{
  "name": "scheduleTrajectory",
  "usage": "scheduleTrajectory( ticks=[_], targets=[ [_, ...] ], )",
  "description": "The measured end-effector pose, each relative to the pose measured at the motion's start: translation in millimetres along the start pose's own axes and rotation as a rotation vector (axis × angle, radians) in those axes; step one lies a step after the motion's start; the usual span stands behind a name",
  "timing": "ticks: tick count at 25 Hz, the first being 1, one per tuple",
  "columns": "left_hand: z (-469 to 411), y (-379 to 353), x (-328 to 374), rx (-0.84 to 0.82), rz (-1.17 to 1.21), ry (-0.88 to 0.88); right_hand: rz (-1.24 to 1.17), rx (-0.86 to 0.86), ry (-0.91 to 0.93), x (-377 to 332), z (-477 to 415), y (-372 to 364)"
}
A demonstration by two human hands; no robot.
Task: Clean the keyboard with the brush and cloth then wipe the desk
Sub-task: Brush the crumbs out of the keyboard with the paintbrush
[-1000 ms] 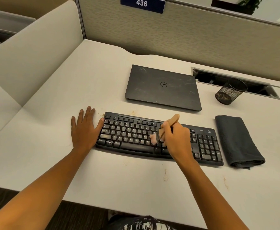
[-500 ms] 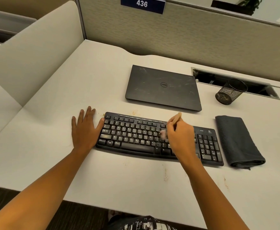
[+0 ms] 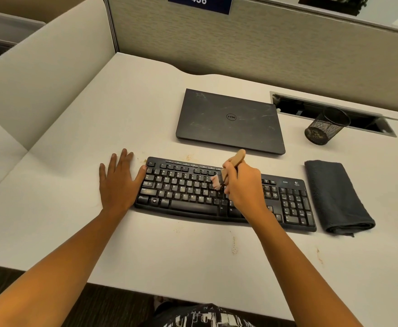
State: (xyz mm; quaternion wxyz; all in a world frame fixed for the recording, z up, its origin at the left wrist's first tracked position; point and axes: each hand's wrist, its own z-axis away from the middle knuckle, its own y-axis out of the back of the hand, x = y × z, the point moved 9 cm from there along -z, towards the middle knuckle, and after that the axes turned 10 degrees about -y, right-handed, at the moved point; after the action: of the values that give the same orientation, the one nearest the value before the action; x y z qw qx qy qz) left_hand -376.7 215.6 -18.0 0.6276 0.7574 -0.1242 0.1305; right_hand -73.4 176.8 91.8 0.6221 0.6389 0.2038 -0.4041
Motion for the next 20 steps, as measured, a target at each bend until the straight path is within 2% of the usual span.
scheduleTrajectory(
  ticks=[5,10,14,16,18,20],
  targets=[
    [-0.1,0.0,-0.4,0.001,-0.002,0.002,0.130,-0.058,-0.041,6.1,-11.3,-4.3],
    [0.5,0.2,-0.3,0.006,0.001,0.003,0.016,-0.005,-0.002,6.8,-0.8,2.3],
    [1.2,1.5,0.5,0.009,0.016,0.001,0.237,-0.293,-0.163,23.1,-19.4,-8.0],
    [0.7,1.8,1.1,0.010,0.010,-0.002,0.184,-0.210,-0.167,25.6,-20.8,2.6],
    [-0.3,1.3,0.7,0.010,0.009,-0.002,0.052,0.010,-0.102,22.9,-10.0,20.2],
    [0.3,0.0,0.4,0.005,-0.004,-0.003,0.026,0.060,-0.063,25.2,-0.4,19.7]
  ],
)
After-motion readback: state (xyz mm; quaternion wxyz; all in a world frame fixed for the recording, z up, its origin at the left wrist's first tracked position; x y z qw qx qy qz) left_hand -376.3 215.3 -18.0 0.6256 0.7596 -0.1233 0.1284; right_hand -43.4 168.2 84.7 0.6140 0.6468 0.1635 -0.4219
